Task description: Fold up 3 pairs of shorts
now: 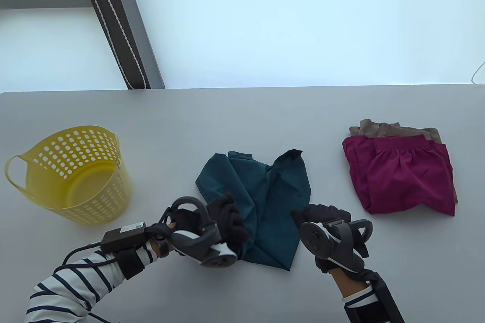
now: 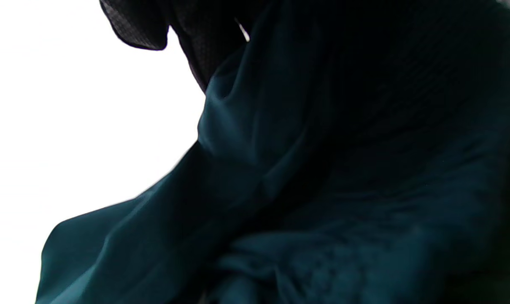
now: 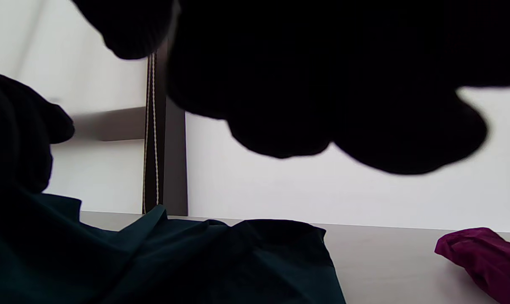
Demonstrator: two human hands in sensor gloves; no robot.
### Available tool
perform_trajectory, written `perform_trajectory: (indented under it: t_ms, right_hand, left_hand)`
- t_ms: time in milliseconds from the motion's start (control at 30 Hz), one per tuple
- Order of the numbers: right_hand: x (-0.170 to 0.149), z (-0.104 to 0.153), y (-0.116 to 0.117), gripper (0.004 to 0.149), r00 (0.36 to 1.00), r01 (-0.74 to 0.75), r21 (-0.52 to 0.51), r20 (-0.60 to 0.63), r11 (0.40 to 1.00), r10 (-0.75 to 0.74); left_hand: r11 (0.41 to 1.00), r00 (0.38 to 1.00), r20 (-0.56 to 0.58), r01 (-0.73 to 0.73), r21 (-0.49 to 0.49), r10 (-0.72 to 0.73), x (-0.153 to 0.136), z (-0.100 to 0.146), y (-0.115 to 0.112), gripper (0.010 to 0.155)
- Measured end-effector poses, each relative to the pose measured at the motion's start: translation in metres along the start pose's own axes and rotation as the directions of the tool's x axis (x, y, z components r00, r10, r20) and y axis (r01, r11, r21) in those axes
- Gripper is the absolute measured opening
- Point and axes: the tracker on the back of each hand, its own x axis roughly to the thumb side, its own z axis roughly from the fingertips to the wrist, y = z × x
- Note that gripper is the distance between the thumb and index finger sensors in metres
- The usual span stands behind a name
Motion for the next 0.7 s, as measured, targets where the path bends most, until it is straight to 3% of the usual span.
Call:
perform_trajectory:
  t_ms: [67, 100, 167, 233, 300, 367, 467, 567, 633, 700]
  right_hand:
    - [0.011, -0.002, 0.004, 0.055, 0.977, 0.214, -0.004, -0.008, 0.977, -0.214]
    - [0.020, -0.005, 0.006, 0.066, 0.934, 0.356, 0.038, -0.026, 0.934, -0.355]
    - [0.031, -0.010, 0.006, 0.084, 0.877, 0.480, 0.065, -0.053, 0.875, -0.477]
    - [0.039, -0.020, 0.004, 0.097, 0.866, 0.498, 0.092, -0.109, 0.862, -0.488]
    - [0.047, -0.035, 0.004, 0.100, 0.876, 0.475, 0.106, -0.149, 0.874, -0.459]
    - [0.054, -0.047, 0.005, 0.097, 0.878, 0.462, 0.095, -0.195, 0.882, -0.438]
    - [0.054, -0.060, 0.009, 0.075, 0.891, 0.412, 0.092, -0.251, 0.907, -0.379]
    - [0.036, -0.066, 0.007, 0.054, 0.903, 0.363, 0.102, -0.285, 0.926, -0.322]
    - [0.017, -0.068, -0.002, 0.047, 0.902, 0.362, 0.100, -0.286, 0.927, -0.322]
    - [0.000, -0.074, -0.023, 0.046, 0.893, 0.391, 0.037, -0.257, 0.920, -0.369]
  left_hand:
    - [0.995, 0.994, -0.074, -0.071, 0.067, 0.076, -0.016, -0.013, 0.021, 0.043]
    - [0.989, 0.984, -0.132, -0.108, 0.104, 0.122, -0.024, -0.020, 0.032, 0.042]
    - [0.988, 0.961, -0.246, -0.097, 0.117, 0.123, -0.036, -0.030, 0.047, 0.042]
    - [0.992, 0.938, -0.333, -0.060, 0.112, 0.094, -0.046, -0.038, 0.061, 0.042]
    - [0.989, 0.916, -0.392, -0.030, 0.142, 0.084, -0.057, -0.043, 0.075, 0.043]
    - [0.986, 0.892, -0.440, -0.029, 0.163, 0.099, -0.066, -0.044, 0.087, 0.043]
    - [0.964, 0.835, -0.531, 0.001, 0.264, 0.145, -0.088, -0.034, 0.112, 0.042]
    - [0.929, 0.747, -0.625, 0.028, 0.370, 0.227, -0.122, -0.001, 0.137, 0.041]
    - [0.895, 0.705, -0.625, -0.031, 0.445, 0.336, -0.140, 0.020, 0.147, 0.041]
    - [0.829, 0.669, -0.552, -0.180, 0.530, 0.498, -0.153, 0.042, 0.154, 0.040]
